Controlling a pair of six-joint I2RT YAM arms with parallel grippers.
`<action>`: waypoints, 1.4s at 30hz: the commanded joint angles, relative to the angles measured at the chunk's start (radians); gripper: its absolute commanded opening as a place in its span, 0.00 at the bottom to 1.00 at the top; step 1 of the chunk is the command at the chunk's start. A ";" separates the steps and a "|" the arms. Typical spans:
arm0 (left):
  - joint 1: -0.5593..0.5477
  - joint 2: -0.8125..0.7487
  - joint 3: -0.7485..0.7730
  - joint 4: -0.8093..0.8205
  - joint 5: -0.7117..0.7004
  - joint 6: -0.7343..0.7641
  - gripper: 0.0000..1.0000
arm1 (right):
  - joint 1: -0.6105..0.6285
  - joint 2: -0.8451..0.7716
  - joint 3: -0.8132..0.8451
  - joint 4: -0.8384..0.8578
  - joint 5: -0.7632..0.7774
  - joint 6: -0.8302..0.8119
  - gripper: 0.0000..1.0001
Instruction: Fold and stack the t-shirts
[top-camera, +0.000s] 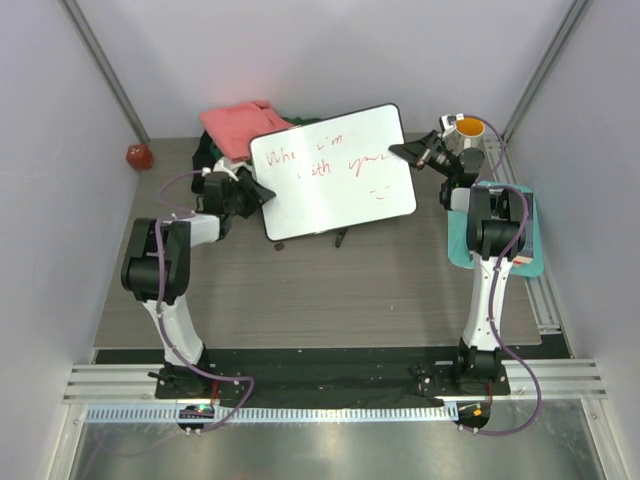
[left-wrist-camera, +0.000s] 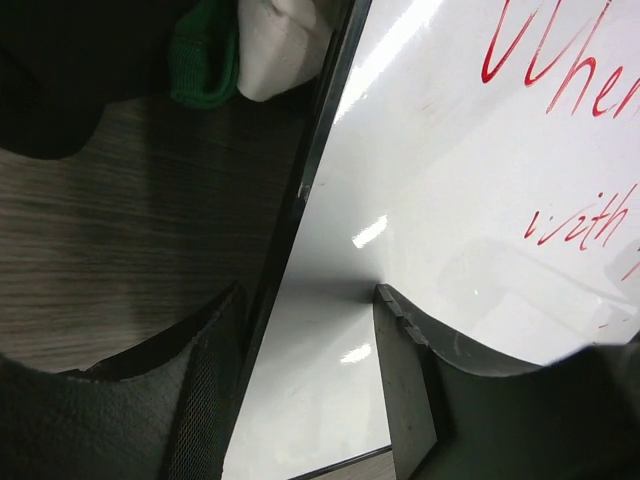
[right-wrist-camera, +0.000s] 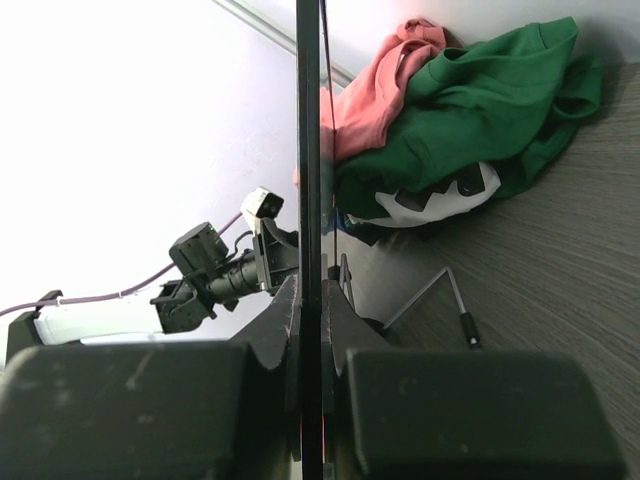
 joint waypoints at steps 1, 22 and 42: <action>-0.012 0.093 0.030 0.101 0.105 -0.044 0.54 | 0.051 -0.004 0.044 0.374 -0.016 0.119 0.01; 0.046 0.150 0.034 0.335 0.376 -0.139 0.00 | 0.051 -0.007 0.047 0.374 -0.036 0.152 0.01; 0.011 -0.144 0.161 -0.124 0.307 0.145 0.00 | 0.052 -0.141 -0.062 0.374 -0.079 0.123 0.01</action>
